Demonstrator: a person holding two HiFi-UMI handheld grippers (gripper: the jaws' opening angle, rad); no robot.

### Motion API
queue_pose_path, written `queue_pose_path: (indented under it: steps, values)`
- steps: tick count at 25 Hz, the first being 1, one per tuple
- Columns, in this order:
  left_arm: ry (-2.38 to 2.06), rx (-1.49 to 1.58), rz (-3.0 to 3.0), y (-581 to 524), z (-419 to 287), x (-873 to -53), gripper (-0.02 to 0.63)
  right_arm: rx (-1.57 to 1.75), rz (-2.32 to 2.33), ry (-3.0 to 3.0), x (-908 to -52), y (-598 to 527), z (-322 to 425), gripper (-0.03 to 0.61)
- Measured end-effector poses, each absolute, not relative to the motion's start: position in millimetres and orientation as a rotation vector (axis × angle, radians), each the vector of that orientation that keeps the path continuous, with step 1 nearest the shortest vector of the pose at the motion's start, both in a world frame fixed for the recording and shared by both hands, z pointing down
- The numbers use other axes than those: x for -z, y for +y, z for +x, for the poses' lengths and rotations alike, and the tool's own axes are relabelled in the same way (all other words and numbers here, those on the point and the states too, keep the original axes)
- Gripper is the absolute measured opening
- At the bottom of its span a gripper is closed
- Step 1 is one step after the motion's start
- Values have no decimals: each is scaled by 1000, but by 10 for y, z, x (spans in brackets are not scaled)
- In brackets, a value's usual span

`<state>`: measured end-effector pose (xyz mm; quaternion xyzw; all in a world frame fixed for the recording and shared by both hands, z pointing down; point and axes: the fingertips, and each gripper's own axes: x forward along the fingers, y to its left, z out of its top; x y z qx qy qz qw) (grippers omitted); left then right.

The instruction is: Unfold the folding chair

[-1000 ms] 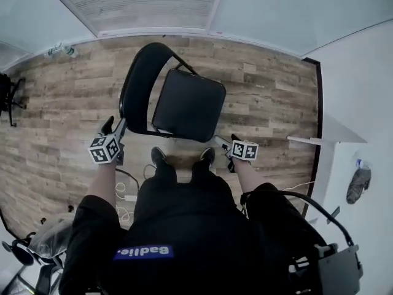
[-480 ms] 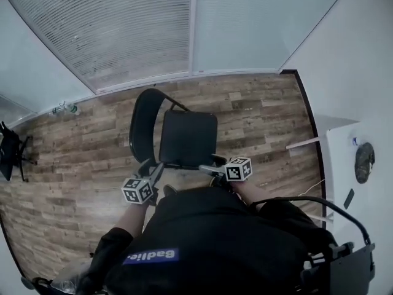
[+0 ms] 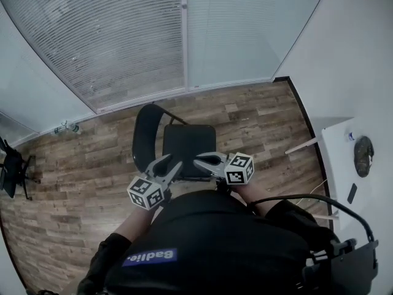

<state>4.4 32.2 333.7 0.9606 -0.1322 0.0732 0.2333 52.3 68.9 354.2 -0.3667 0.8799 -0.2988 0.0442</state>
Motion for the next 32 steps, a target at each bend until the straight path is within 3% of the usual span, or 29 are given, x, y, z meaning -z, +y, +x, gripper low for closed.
queue_pose_path:
  steps: [3, 9, 32]
  values:
    - [-405, -173, 2693, 293, 38, -3125, 86, 788, -1151, 2694, -3258, 597, 519, 4]
    - [-402, -119, 2732, 284, 41, -2892, 7, 625, -1191, 2750, -3020, 496, 437, 2]
    - [-413, -171, 2755, 434, 261, -2872, 5, 551, -1299, 2805, -2978, 584, 598, 0]
